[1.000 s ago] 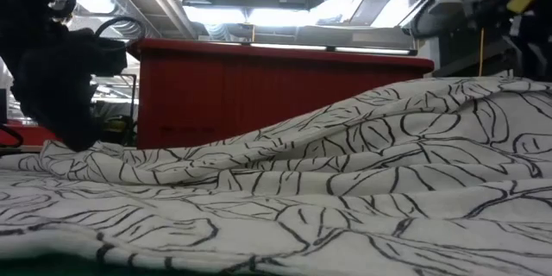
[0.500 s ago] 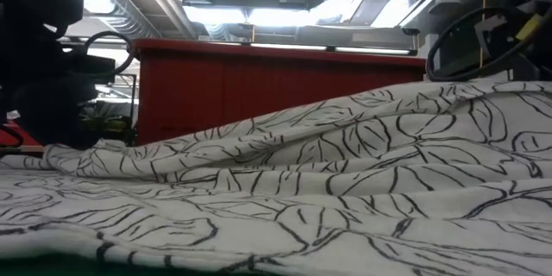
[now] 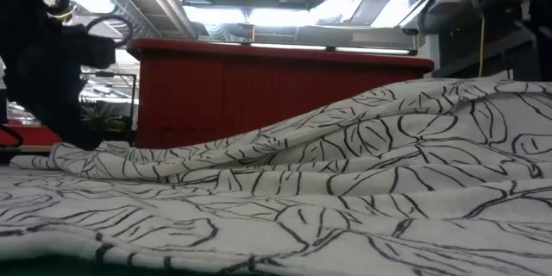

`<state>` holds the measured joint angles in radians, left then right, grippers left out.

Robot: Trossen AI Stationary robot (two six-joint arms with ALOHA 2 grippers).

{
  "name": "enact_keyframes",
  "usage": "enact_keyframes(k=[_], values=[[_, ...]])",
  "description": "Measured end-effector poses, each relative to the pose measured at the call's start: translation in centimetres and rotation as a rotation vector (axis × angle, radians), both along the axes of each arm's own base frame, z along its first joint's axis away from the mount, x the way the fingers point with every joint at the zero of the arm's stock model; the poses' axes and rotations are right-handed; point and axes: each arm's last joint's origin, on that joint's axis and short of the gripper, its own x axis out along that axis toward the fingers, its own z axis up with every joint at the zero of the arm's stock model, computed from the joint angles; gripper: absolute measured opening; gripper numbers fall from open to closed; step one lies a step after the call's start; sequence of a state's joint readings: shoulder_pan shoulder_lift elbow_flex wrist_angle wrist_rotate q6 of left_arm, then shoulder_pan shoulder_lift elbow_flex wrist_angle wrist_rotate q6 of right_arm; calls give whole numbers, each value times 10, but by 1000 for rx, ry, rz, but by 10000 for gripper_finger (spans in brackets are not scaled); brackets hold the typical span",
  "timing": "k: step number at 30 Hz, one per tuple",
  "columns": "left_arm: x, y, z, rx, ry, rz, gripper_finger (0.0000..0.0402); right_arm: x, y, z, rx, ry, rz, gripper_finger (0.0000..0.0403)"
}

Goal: Fold laundry
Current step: Fold the patterned white shirt

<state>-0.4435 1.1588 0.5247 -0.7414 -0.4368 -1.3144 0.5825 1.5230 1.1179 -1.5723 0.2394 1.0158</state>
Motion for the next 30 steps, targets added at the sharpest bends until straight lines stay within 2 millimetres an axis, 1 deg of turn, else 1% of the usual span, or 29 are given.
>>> enact_keyframes(k=[4,8,11,13,15,18,22,26,30], values=[[-2,-6,10,-53,-87,-51,54,6,7,16,115,-14,-30,140],[0,-15,17,-102,-184,-103,54,11,11,28,161,-49,-33,140],[5,-27,22,-155,-285,-157,54,12,14,35,193,-69,-32,140],[11,-38,26,-195,-370,-209,54,12,20,36,214,-95,-14,140],[17,-49,31,-237,-468,-264,54,11,30,36,251,-130,21,140],[26,-68,38,-303,-606,-337,54,8,50,35,350,-180,83,140],[34,-90,41,-364,-745,-416,54,4,78,35,490,-270,162,140],[39,-106,36,-404,-813,-457,63,-1,102,38,595,-371,224,140],[44,-117,25,-467,-828,-425,91,-5,116,40,665,-423,266,140]])
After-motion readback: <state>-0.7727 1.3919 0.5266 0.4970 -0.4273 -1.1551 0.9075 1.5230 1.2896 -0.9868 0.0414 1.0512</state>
